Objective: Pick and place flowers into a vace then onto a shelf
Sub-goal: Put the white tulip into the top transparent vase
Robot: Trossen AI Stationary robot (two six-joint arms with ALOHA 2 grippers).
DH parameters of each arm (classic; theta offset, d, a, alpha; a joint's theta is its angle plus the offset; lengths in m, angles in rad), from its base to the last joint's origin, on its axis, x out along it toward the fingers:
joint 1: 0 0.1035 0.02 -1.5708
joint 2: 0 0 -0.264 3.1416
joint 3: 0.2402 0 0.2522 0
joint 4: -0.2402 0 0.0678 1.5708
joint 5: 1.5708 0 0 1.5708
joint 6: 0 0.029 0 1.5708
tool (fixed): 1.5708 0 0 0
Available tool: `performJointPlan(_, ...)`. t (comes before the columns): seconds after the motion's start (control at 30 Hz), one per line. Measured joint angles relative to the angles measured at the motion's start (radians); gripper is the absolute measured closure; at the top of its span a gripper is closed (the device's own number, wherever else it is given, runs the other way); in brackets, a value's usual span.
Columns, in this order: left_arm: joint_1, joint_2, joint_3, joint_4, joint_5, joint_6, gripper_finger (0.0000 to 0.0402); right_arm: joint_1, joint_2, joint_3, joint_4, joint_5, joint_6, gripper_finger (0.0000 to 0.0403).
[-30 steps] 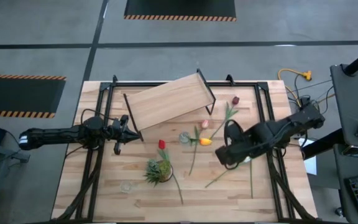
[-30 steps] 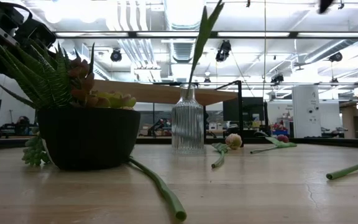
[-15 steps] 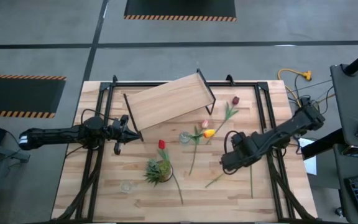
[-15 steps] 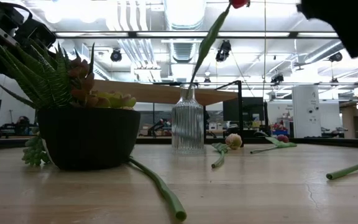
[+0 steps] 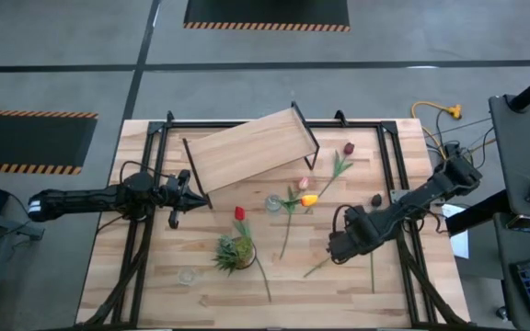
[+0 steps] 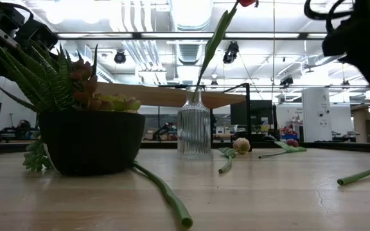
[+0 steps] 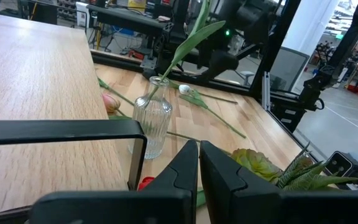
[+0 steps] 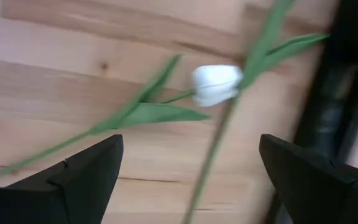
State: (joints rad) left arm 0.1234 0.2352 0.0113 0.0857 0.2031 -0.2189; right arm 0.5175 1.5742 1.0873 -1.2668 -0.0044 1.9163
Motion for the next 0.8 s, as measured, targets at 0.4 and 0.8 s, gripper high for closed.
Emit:
performJointPlan(0.4, 0.000, 0.000, 0.000, 0.000, 0.000, 0.000, 0.0401, 0.000, 0.000, -0.077, 0.145, 0.042, -0.279, 0.0035)
performJointPlan(0.8, 0.000, 0.000, 0.000, 0.000, 0.000, 0.000, 0.0401, 0.000, 0.000, -0.078, 0.264, 0.060, -0.776, 0.0035)
